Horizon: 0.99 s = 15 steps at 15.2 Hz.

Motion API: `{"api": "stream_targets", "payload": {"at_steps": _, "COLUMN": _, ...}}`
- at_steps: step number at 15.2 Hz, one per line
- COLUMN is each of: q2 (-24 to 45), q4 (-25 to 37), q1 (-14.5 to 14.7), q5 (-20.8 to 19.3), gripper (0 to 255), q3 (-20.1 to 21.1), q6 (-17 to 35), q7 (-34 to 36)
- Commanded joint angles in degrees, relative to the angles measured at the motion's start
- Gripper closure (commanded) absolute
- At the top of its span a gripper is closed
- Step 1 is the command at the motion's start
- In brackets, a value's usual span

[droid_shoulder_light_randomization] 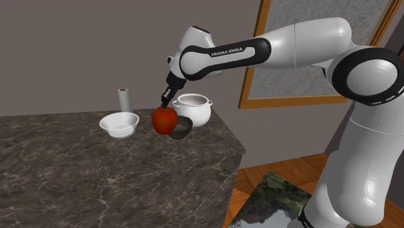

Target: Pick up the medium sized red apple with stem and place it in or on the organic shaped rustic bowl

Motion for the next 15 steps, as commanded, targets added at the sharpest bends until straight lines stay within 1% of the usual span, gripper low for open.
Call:
{"api": "stream_targets", "payload": {"at_steps": 1, "q2": -0.37, "q4": 1.16, "q1": -0.01, "q5": -0.1, "gripper": 255, "q3": -0.02, "q6": -1.52, "q7": 0.19}}
{"api": "stream_targets", "payload": {"at_steps": 7, "q2": -0.7, "q4": 4.96, "q1": -0.03, "q5": -0.39, "gripper": 255, "q3": -0.07, "q6": -5.63, "q7": 0.68}}
{"api": "stream_targets", "payload": {"at_steps": 11, "q2": 1.58, "q4": 11.62, "q1": -2.65, "q5": 1.36, "gripper": 255, "q3": -1.77, "q6": -10.53, "q7": -3.81}}
{"api": "stream_targets", "payload": {"at_steps": 15, "q2": 5.06, "q4": 20.02, "q1": -5.35, "q5": 2.94, "gripper": 255, "q3": -3.32, "q6": -16.05, "q7": -7.77}}
